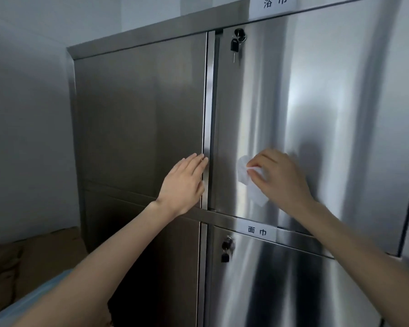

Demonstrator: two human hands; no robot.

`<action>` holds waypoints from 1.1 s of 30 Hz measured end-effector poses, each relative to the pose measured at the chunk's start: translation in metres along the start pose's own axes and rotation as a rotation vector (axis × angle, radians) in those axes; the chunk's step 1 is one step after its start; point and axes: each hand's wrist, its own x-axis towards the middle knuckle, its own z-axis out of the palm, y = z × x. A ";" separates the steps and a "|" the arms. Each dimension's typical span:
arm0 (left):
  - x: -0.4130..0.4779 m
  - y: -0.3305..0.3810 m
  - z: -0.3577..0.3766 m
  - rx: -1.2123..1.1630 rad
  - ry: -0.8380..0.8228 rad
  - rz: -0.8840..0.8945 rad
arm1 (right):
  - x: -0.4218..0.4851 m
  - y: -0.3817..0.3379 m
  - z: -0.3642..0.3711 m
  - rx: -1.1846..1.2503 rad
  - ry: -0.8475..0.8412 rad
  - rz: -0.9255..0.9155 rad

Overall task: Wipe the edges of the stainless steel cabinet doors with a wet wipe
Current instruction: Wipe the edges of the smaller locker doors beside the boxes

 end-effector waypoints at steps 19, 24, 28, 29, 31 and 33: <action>0.088 -0.048 0.055 0.062 0.155 0.177 | 0.037 0.022 0.045 -0.102 0.017 0.131; 0.078 -0.051 0.045 -0.031 0.183 0.173 | 0.040 0.017 0.047 -0.098 0.020 0.084; 0.058 -0.054 0.024 -0.054 0.205 0.207 | 0.048 0.011 0.045 -0.057 0.086 0.054; 0.053 -0.053 0.018 -0.062 0.204 0.206 | 0.050 0.008 0.045 -0.040 0.106 0.050; 0.043 -0.052 0.005 -0.095 0.219 0.199 | 0.053 0.003 0.043 0.005 0.146 0.027; 0.034 -0.051 -0.006 -0.156 0.273 0.209 | 0.056 -0.004 0.038 0.038 0.205 -0.027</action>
